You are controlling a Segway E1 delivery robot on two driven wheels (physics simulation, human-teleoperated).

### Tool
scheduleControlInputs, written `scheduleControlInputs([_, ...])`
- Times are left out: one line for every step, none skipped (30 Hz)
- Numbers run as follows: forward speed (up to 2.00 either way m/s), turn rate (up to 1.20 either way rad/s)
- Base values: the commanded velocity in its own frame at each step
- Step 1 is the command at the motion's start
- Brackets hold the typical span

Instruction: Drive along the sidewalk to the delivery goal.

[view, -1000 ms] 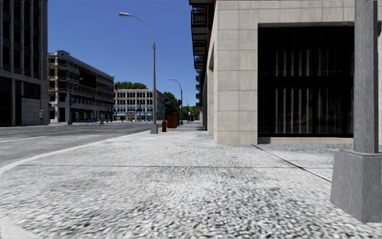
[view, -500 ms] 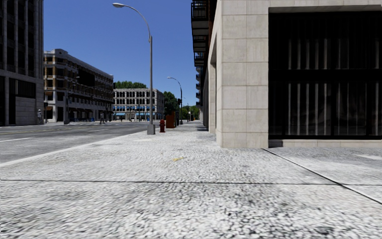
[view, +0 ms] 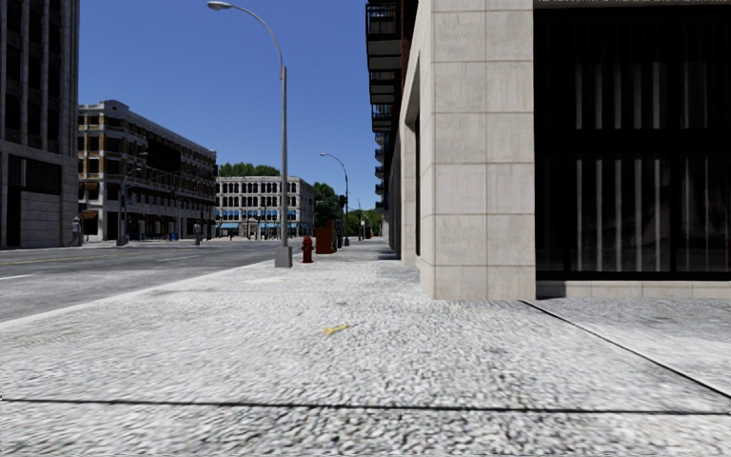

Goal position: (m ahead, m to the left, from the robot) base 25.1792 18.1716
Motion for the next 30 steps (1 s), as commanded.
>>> scheduleControlInputs([1.34, 0.00])
scheduleControlInputs([1.34, 0.00])
scheduleControlInputs([1.34, 0.00])
scheduleControlInputs([1.34, 0.00])
scheduleControlInputs([1.34, 0.00])
scheduleControlInputs([1.34, 0.00])
scheduleControlInputs([1.37, 0.00])
scheduleControlInputs([1.37, 0.00])
scheduleControlInputs([1.58, 0.00])
scheduleControlInputs([2.00, 0.00])
scheduleControlInputs([2.00, 0.00])
scheduleControlInputs([2.00, 0.00])
scheduleControlInputs([2.00, 0.00])
scheduleControlInputs([2.00, 0.00])
scheduleControlInputs([2.00, 0.00])
scheduleControlInputs([2.00, 0.00])
scheduleControlInputs([2.00, 0.00])
scheduleControlInputs([2.00, 0.00])
scheduleControlInputs([2.00, 0.00])
scheduleControlInputs([2.00, 0.00])
scheduleControlInputs([2.00, 0.00])
scheduleControlInputs([2.00, 0.00])
scheduleControlInputs([2.00, 0.00])
scheduleControlInputs([2.00, 0.00])
scheduleControlInputs([2.00, 0.00])
scheduleControlInputs([2.00, 0.00])
scheduleControlInputs([2.00, 0.00])
scheduleControlInputs([2.00, 0.00])
scheduleControlInputs([2.00, 0.00])
scheduleControlInputs([2.00, 0.00])
